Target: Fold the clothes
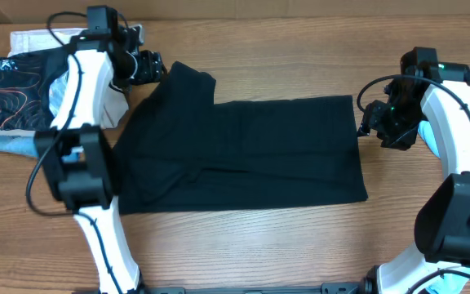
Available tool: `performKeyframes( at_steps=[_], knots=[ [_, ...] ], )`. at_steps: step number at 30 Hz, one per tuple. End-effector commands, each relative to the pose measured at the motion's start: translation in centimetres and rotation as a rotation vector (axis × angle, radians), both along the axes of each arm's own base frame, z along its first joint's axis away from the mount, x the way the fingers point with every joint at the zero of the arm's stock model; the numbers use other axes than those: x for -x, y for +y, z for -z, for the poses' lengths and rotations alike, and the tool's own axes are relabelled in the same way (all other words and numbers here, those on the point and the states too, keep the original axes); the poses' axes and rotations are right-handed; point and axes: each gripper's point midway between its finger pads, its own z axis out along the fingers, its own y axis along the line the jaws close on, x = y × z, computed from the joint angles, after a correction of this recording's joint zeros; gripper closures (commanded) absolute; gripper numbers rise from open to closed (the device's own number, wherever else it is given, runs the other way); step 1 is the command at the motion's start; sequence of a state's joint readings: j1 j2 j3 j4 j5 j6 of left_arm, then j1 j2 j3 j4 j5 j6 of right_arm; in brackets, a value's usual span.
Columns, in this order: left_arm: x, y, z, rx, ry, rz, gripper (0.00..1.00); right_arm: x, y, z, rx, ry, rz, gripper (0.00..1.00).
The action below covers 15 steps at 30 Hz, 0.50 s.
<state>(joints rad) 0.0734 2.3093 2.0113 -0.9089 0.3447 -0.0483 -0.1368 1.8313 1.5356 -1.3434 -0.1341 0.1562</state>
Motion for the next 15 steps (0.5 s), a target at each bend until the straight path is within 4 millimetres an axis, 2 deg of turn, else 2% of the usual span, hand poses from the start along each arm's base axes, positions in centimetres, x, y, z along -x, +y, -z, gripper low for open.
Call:
performKeyframes(
  at_steps=[1,7,9,10,14,15],
  knots=[
    [-1.4,-0.5,1.9,0.036,-0.006,0.037,0.24,-0.6,0.0,-1.3,-0.003,-0.049,0.000,0.37],
    [-1.0,-0.5,6.0,0.023,0.063,0.036,0.25,-0.6,0.0,-1.3,-0.003,-0.049,0.000,0.37],
    [-0.7,-0.6,7.0,0.012,0.089,0.037,0.29,-0.6,0.0,-1.3,-0.002,-0.052,0.000,0.37],
    [-0.4,-0.7,7.4,0.005,0.102,0.042,0.36,-0.7,0.0,-1.3,-0.002,-0.052,0.000,0.38],
    [0.0,-1.1,7.3,-0.008,0.104,0.082,0.88,-1.2,-0.1,-1.3,0.001,-0.074,-0.001,0.38],
    [0.0,-1.1,7.2,-0.009,0.105,0.081,0.96,-1.5,-0.2,-1.4,0.003,-0.088,-0.001,0.38]
  ],
)
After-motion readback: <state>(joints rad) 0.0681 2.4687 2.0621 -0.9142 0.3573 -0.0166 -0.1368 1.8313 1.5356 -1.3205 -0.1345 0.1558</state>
